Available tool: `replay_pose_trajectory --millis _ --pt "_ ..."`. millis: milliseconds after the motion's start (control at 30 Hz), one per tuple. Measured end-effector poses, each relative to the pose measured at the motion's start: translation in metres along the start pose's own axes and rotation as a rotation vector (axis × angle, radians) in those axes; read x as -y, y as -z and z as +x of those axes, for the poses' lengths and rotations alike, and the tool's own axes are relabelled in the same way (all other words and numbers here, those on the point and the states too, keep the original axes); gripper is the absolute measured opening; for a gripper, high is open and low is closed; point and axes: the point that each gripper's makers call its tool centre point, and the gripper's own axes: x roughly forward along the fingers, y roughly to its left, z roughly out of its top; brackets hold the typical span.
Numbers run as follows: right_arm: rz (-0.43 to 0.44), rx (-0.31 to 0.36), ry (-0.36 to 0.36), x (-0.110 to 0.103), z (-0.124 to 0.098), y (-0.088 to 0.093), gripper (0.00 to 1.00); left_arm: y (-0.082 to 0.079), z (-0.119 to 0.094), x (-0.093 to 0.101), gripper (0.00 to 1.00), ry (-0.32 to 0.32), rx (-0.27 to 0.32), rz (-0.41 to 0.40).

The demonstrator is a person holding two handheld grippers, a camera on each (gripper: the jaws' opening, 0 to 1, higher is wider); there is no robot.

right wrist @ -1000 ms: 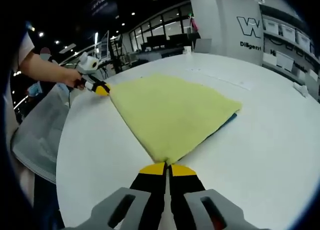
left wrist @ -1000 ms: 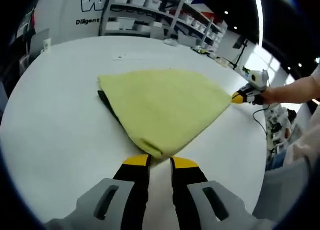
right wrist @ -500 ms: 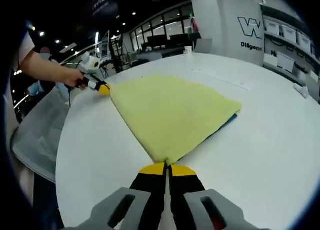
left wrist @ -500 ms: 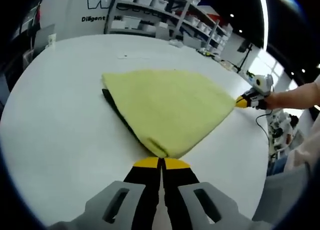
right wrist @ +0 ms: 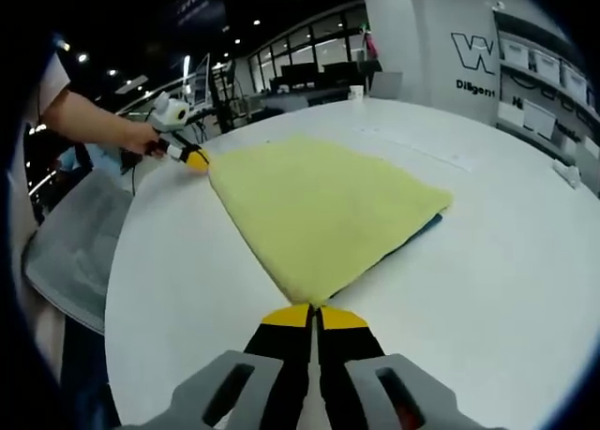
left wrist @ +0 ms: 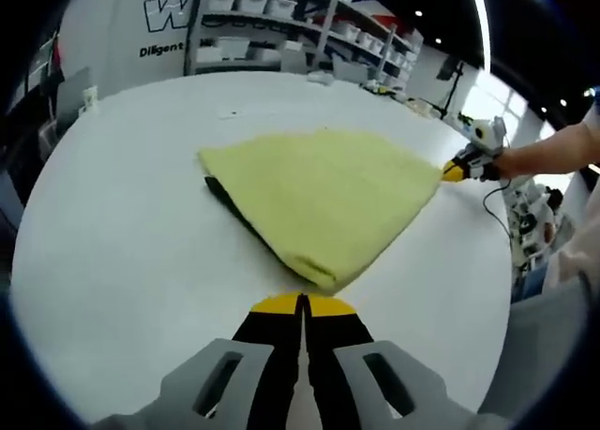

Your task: Fold the garment on the visible template until the final outline fits inside the template.

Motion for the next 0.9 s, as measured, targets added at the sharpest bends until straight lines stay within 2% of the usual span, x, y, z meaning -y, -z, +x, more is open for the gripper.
replay_pose_trajectory --millis 100,133,167,233,267,400,533,600,733,833,900 --pt "-0.001 -0.002 0.0 -0.001 0.001 -0.001 0.0 0.006 0.004 0.003 0.0 0.001 -0.023 -0.038" --pt "0.001 -0.001 0.0 -0.002 0.002 -0.001 0.0 0.007 0.008 0.004 0.03 -0.001 -0.021 -0.059" --pt "0.001 0.0 0.0 -0.002 0.002 -0.002 0.0 0.008 0.01 0.004 0.1 -0.016 -0.02 -0.095" --pt "0.002 -0.001 0.0 -0.002 0.002 -0.001 0.0 0.006 0.013 0.01 0.19 0.014 -0.004 -0.101" --pt "0.002 -0.001 -0.001 -0.003 0.003 -0.001 0.0 0.005 0.013 0.01 0.2 0.014 0.0 -0.101" --pt "0.004 -0.002 0.0 -0.003 0.002 0.0 0.0 -0.002 0.02 0.011 0.16 0.015 0.019 -0.132" --pt "0.007 -0.002 0.0 -0.002 0.002 0.001 0.0 -0.004 0.022 0.009 0.02 0.009 0.025 -0.147" --pt "0.006 -0.002 0.001 -0.002 0.002 0.0 0.0 -0.002 0.021 0.01 0.0 0.01 0.018 -0.098" --pt "0.003 -0.003 0.001 0.0 0.002 0.001 0.0 -0.001 0.016 0.008 0.0 0.007 0.008 -0.072" --pt "-0.002 -0.002 -0.003 0.0 0.001 0.0 0.0 -0.001 0.01 0.003 0.0 -0.002 0.001 0.008" --pt "-0.006 -0.005 -0.005 0.001 0.0 0.002 0.0 0.0 0.008 0.002 0.0 -0.001 -0.004 0.009"
